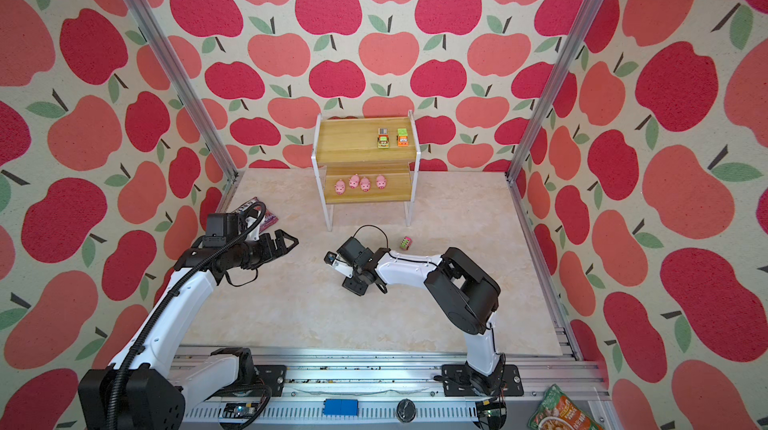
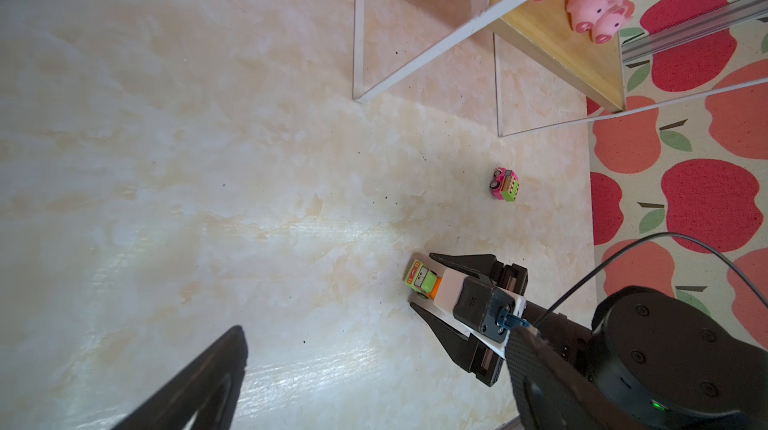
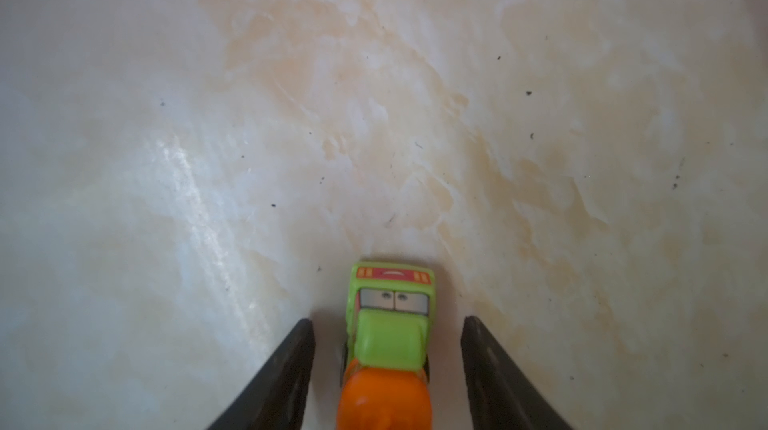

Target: Place and organize the plastic toys onto the shelf

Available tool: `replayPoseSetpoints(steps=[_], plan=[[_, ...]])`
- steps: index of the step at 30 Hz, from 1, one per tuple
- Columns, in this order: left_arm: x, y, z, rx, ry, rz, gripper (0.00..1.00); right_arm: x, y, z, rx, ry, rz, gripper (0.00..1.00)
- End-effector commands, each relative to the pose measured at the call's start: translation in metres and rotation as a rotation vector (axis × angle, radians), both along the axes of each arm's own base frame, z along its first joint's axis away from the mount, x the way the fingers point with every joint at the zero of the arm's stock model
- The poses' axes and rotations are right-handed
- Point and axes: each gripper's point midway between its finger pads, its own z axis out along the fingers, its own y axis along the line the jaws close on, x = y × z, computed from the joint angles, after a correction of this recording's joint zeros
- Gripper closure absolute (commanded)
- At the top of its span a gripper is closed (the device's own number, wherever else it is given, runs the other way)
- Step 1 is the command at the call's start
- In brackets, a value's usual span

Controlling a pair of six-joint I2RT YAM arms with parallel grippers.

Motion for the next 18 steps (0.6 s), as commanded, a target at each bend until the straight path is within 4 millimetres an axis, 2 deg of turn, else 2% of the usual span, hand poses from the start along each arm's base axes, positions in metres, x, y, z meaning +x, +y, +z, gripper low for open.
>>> replayPoseSetpoints(steps=[1, 12, 18], plan=[[0.003, 0.001, 0.000, 0.008, -0.015, -0.015, 0.01, -0.006, -0.016, -0.014, -0.036, 0.029, -0.022, 0.39], [0.003, 0.002, -0.005, 0.045, -0.012, -0.021, 0.01, 0.002, -0.051, -0.020, -0.019, 0.035, -0.114, 0.38], [0.003, -0.005, -0.007, 0.069, -0.022, -0.053, 0.01, 0.022, -0.055, -0.017, 0.027, 0.028, -0.177, 0.38]])
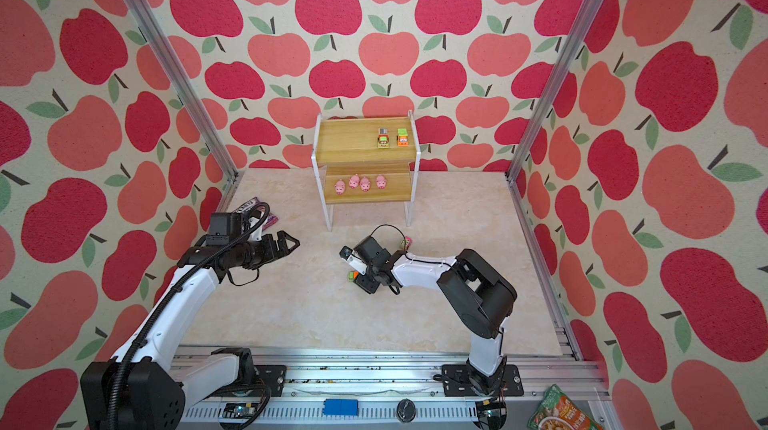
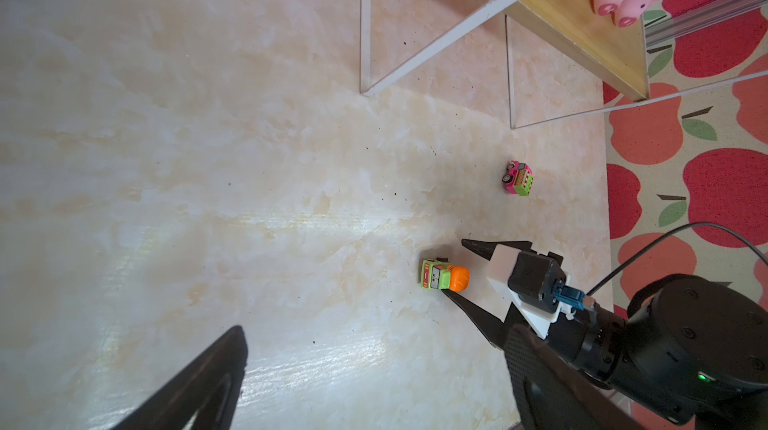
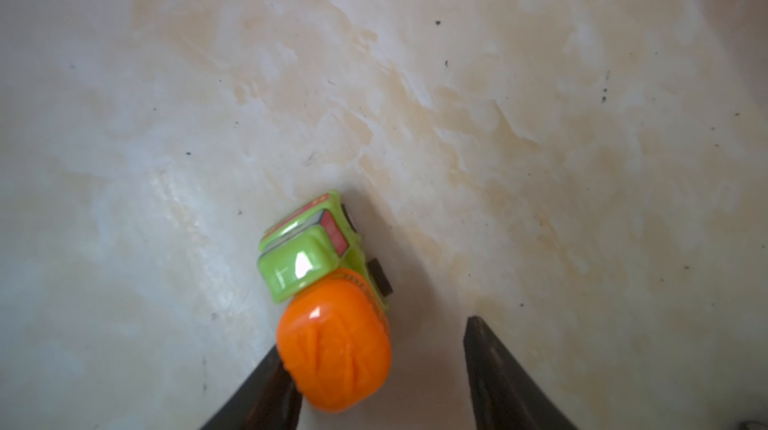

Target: Place and organize the plastic toys onto the shelf

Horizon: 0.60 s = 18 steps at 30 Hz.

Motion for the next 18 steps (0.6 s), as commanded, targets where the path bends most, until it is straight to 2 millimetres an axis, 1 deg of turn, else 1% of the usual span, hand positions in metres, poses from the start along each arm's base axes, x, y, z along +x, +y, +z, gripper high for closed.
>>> replayPoseSetpoints(steps=[1, 6, 9, 12, 14, 17, 18], plan=[[0.002, -0.003, -0.001, 0.038, -0.024, -0.034, 0.01, 0.005, -0.018, -0.016, -0.033, 0.037, -0.063, 0.38], [-0.001, -0.013, -0.002, 0.066, -0.038, -0.075, 0.01, 0.019, -0.019, -0.015, -0.008, 0.033, -0.086, 0.38], [-0.005, -0.022, -0.002, 0.087, -0.055, -0.118, 0.01, 0.025, -0.016, -0.010, 0.010, 0.025, -0.091, 0.37], [-0.012, -0.038, -0.001, 0.112, -0.085, -0.180, 0.01, 0.030, -0.015, 0.005, 0.040, 0.004, -0.107, 0.37], [-0.017, -0.052, -0.002, 0.126, -0.119, -0.237, 0.01, 0.032, -0.015, 0.020, 0.087, -0.011, -0.120, 0.37], [-0.025, -0.074, -0.007, 0.154, -0.162, -0.328, 0.01, 0.040, -0.026, 0.040, 0.133, -0.048, -0.181, 0.35], [-0.029, -0.083, -0.005, 0.155, -0.192, -0.360, 0.01, 0.041, -0.029, 0.047, 0.148, -0.056, -0.195, 0.35]])
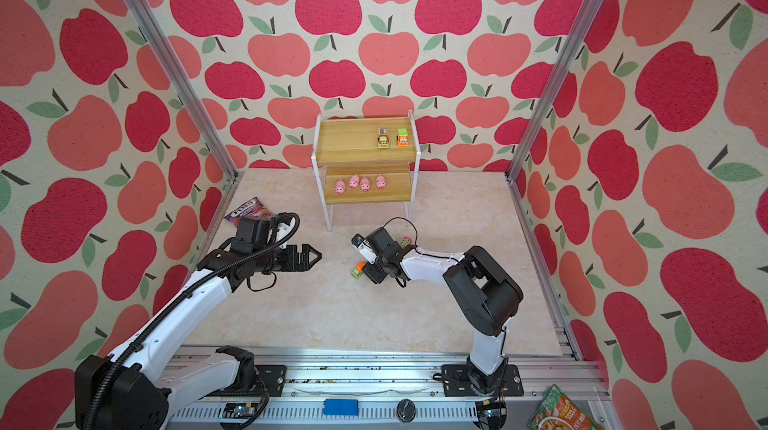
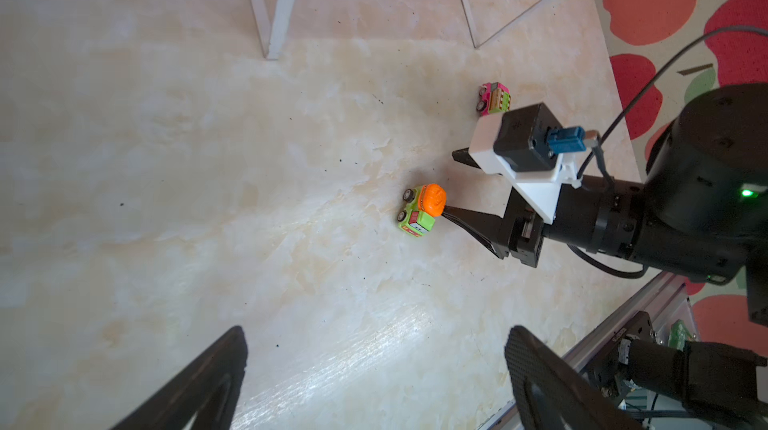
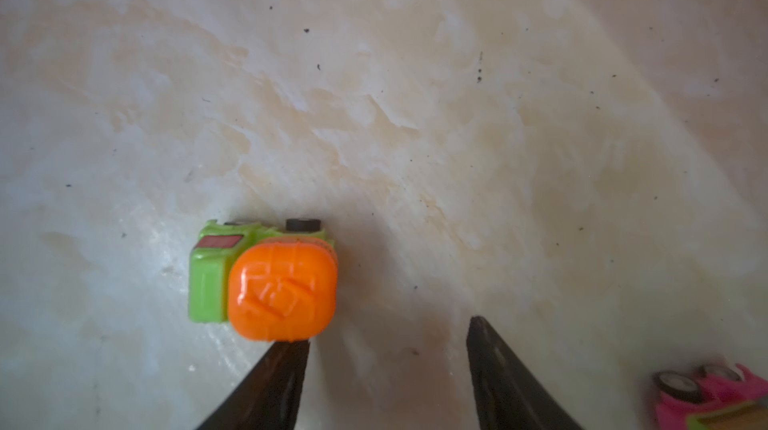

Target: Place and organize the plastic toys onto the shelf

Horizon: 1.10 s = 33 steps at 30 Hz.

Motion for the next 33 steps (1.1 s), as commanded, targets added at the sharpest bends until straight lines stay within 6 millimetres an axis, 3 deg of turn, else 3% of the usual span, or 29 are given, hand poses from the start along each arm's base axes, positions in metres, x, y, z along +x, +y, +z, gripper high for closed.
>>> replayPoseSetpoints(steps=[1, 4, 7, 12, 16, 19, 25, 33], plan=[[-0.003, -0.017, 0.006, 0.029, -0.121, -0.081, 0.01, 0.009, -0.007, 0.038, 0.104, -0.046, -0.077, 0.35], [-0.005, -0.034, -0.004, 0.067, -0.179, -0.126, 0.01, 0.006, -0.016, 0.065, 0.190, -0.074, -0.116, 0.35], [0.001, -0.052, -0.025, 0.133, -0.256, -0.166, 0.00, 0.000, -0.030, 0.092, 0.252, -0.096, -0.164, 0.34], [0.011, -0.071, -0.049, 0.158, -0.433, -0.220, 0.09, -0.019, -0.051, 0.120, 0.380, -0.104, -0.194, 0.34], [0.012, -0.077, -0.055, 0.146, -0.587, -0.280, 0.15, -0.031, -0.066, 0.130, 0.422, -0.130, -0.205, 0.34], [0.011, -0.084, -0.070, 0.141, -0.609, -0.324, 0.18, -0.037, -0.071, 0.134, 0.458, -0.144, -0.202, 0.34], [0.008, -0.101, -0.084, 0.062, -0.639, -0.360, 0.21, -0.037, -0.080, 0.139, 0.497, -0.196, -0.215, 0.35], [0.016, -0.114, -0.105, 0.086, -0.678, -0.368, 0.34, -0.035, -0.091, 0.145, 0.521, -0.239, -0.231, 0.37]])
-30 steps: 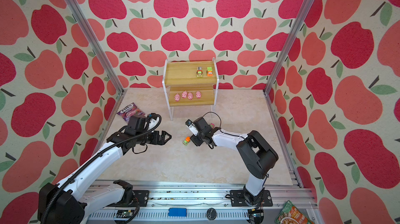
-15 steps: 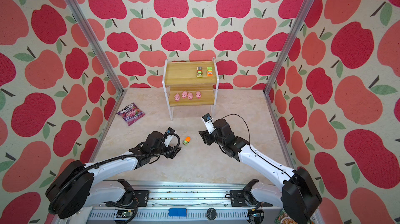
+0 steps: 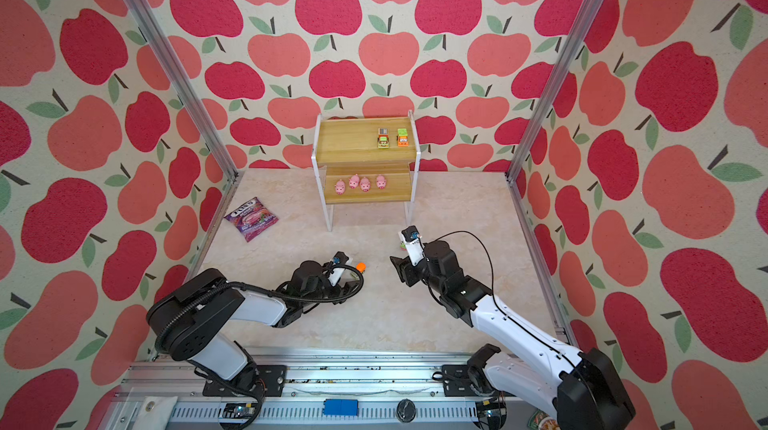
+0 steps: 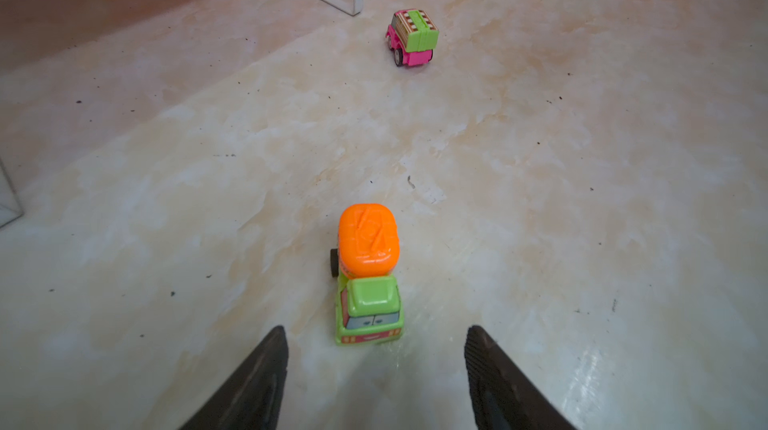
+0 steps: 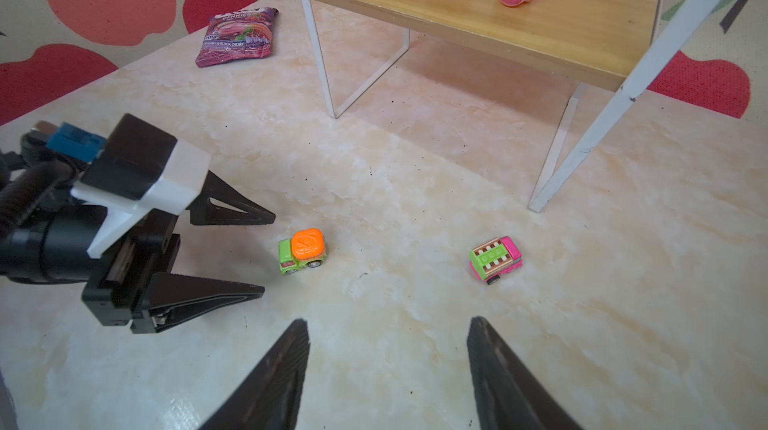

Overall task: Place and organize the plastic toys onto the shelf
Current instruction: 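Close the left gripper on the green-orange truck while the right gripper draws back, then lift the truck with the left gripper and carry it toward the upper shelf board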

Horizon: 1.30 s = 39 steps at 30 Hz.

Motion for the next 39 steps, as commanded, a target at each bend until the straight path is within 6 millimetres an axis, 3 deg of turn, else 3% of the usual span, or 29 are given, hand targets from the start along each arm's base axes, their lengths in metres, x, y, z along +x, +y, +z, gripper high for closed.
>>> replayPoseSetpoints(steps=[1, 10, 24, 39], plan=[[0.010, -0.010, 0.015, -0.049, -0.090, -0.014, 0.36, 0.001, -0.004, 0.011, 0.044, -0.032, -0.008, 0.37], [0.017, -0.013, -0.003, -0.052, -0.048, -0.010, 0.53, 0.007, -0.013, 0.015, 0.063, -0.032, -0.027, 0.38], [0.024, -0.017, -0.006, -0.070, -0.035, -0.012, 0.58, 0.006, -0.022, 0.010, 0.057, -0.029, -0.053, 0.38], [0.020, -0.017, -0.018, -0.034, 0.013, -0.032, 0.72, 0.005, -0.025, 0.014, 0.056, -0.035, -0.058, 0.39]])
